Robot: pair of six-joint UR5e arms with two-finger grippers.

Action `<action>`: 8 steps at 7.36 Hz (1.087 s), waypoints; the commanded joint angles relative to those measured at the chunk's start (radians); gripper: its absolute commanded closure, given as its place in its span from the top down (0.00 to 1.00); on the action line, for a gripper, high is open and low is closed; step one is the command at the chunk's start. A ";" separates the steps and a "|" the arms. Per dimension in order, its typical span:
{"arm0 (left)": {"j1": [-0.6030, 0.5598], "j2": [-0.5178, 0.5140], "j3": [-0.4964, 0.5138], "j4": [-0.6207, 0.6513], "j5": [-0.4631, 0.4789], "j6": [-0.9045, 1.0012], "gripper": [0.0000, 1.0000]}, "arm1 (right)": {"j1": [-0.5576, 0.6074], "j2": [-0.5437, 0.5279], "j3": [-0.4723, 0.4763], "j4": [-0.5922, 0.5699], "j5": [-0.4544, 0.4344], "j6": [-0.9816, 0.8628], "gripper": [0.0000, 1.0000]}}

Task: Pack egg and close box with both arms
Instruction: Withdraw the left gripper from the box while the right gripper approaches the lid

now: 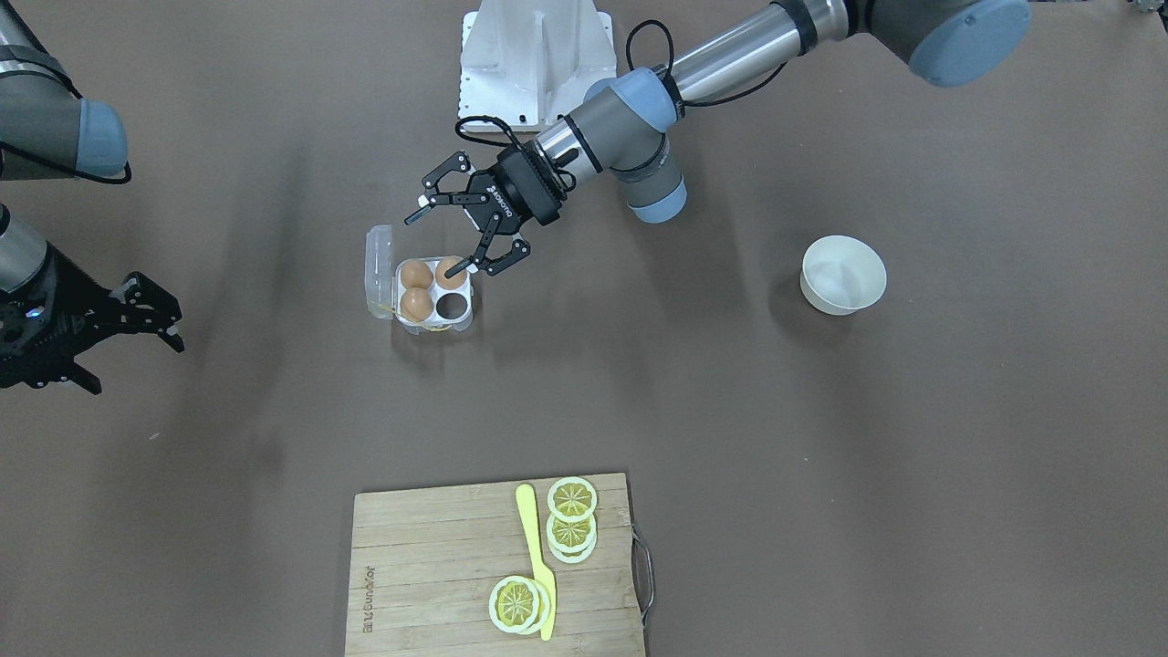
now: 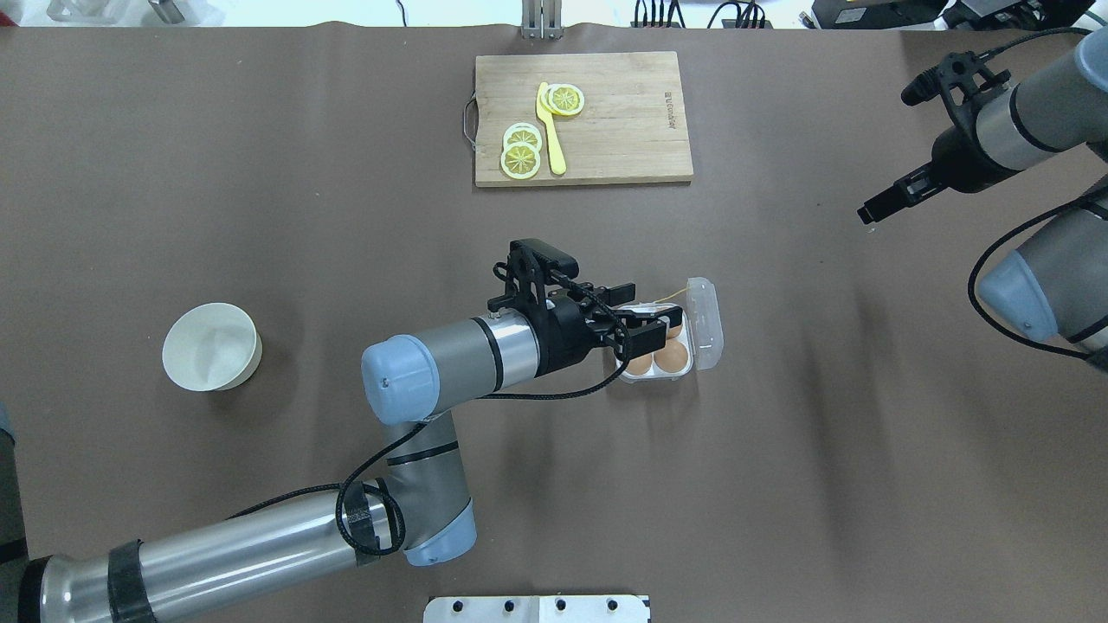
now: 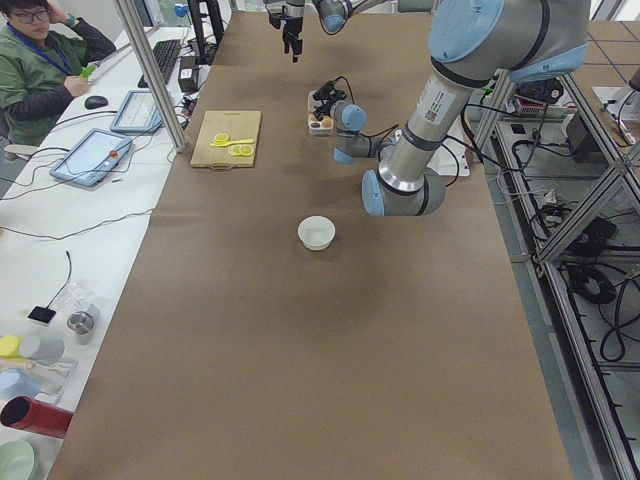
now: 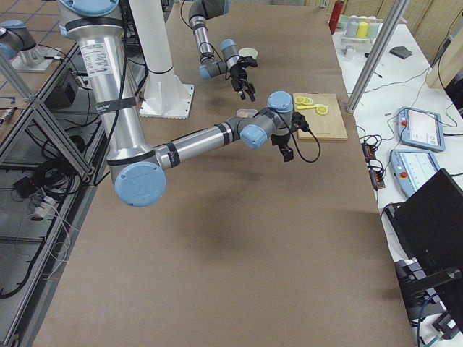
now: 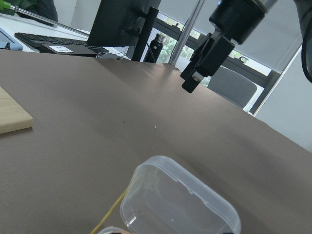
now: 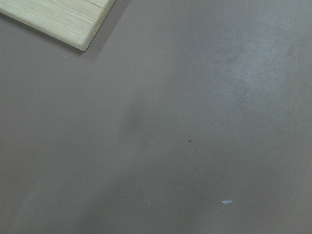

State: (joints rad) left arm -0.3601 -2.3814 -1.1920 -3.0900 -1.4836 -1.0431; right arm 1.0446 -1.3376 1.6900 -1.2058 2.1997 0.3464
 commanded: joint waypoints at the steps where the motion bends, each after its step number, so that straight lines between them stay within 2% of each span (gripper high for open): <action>1: -0.014 0.062 -0.119 0.066 -0.007 -0.245 0.98 | -0.009 -0.002 0.046 0.000 0.005 0.066 1.00; 3: -0.025 0.114 -0.208 0.210 -0.011 -0.296 0.98 | -0.070 -0.003 0.108 0.000 0.005 0.164 1.00; 4: -0.052 0.155 -0.286 0.329 -0.082 -0.302 0.98 | -0.101 -0.003 0.132 0.000 0.003 0.204 1.00; 5: -0.110 0.190 -0.367 0.485 -0.238 -0.342 0.95 | -0.123 -0.005 0.155 0.002 0.005 0.230 0.98; 6: -0.120 0.203 -0.388 0.579 -0.315 -0.388 0.69 | -0.149 -0.008 0.169 0.003 0.005 0.250 0.91; 7: -0.111 0.203 -0.344 0.576 -0.314 -0.441 0.30 | -0.172 -0.020 0.169 0.081 0.006 0.264 0.79; 8: -0.108 0.194 -0.289 0.559 -0.314 -0.446 0.00 | -0.199 -0.041 0.165 0.201 0.009 0.326 0.68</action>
State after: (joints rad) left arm -0.4694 -2.1837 -1.5298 -2.5347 -1.7832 -1.4627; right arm 0.8780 -1.3582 1.8553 -1.1211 2.2061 0.6166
